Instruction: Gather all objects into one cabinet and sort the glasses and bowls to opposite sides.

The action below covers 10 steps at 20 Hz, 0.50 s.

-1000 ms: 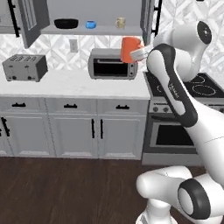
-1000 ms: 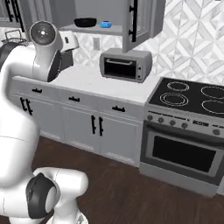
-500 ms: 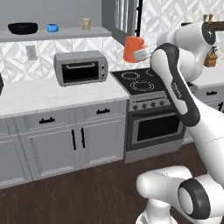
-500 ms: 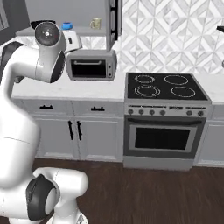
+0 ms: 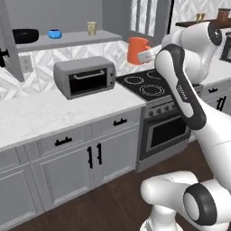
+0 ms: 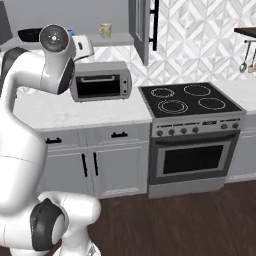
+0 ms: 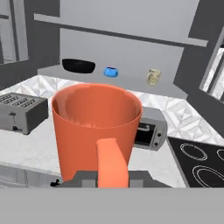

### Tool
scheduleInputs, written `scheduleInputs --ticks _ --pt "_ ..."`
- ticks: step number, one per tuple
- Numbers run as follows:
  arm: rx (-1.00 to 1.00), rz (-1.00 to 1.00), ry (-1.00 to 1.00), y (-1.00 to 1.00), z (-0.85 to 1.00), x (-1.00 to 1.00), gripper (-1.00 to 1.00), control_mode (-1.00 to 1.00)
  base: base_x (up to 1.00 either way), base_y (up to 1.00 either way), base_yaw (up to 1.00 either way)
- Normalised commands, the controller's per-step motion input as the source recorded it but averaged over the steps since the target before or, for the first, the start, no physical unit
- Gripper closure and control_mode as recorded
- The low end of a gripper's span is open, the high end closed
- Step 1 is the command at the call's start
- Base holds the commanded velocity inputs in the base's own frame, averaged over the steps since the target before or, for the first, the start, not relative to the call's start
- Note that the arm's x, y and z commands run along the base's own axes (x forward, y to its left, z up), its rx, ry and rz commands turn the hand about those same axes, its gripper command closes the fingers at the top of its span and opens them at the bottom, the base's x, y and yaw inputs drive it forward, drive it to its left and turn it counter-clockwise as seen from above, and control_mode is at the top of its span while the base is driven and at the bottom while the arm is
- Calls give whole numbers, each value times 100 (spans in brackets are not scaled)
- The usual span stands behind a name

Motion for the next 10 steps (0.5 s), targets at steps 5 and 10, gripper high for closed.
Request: scheduleInputs --ticks 5,10 --pt "0 0 0 0 0 0 100 100 61 98 -42" --pt "0 0 0 0 0 0 100 100 68 85 -25"
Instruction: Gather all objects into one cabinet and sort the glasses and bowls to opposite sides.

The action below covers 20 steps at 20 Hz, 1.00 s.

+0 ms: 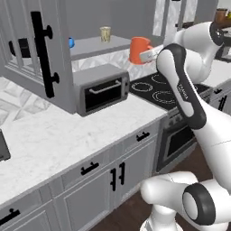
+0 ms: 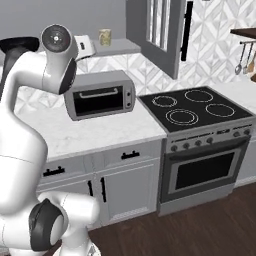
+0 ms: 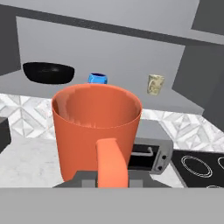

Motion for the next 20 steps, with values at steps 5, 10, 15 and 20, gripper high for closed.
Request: scheduleInputs --ticks 5,10,15,20 --pt "0 0 0 0 0 0 100 100 100 35 0" --pt "0 0 0 0 0 0 100 100 99 0 14" --pt "0 0 0 0 0 0 100 100 9 0 1" --pt "0 0 0 0 0 0 100 100 0 0 0"
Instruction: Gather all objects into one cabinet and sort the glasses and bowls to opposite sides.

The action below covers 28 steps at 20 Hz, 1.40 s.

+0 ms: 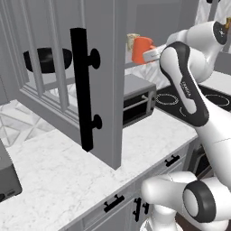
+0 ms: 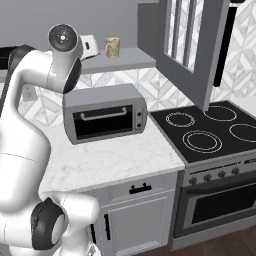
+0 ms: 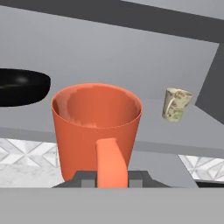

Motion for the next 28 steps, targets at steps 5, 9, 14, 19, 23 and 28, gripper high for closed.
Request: scheduleInputs --ticks 5,9,14,19,23,28 --pt "0 0 0 0 0 0 100 100 0 0 0" --pt "0 0 0 0 0 10 100 -100 0 0 0" --pt "0 0 3 0 0 59 100 -100 0 0 0" --pt "0 0 0 0 0 15 100 -100 0 0 0" --pt "0 0 -1 0 -33 0 100 -100 0 0 0" --pt "0 0 0 3 -5 11 100 -100 0 0 0"
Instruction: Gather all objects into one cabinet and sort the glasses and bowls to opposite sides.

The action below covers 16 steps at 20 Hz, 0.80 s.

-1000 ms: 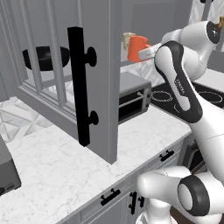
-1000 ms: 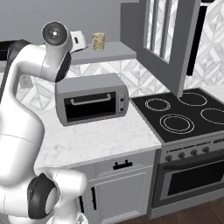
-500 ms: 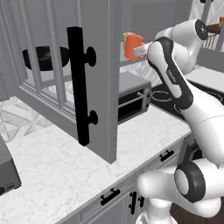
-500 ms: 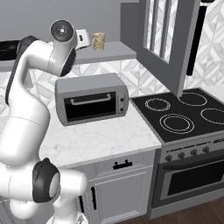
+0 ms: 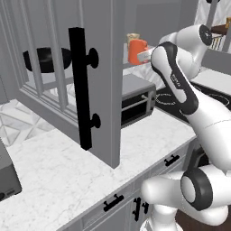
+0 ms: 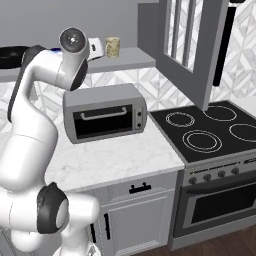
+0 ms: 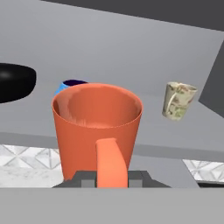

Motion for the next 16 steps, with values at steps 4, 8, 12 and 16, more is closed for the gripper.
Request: scheduleInputs --ticks 4,8,12,16 --pt "0 0 0 2 0 43 100 -100 0 0 0" --pt "0 0 0 0 0 45 100 -100 0 0 0" --pt "0 0 0 0 0 47 100 -100 0 0 0" --pt "0 0 0 1 0 51 100 -100 0 0 0"
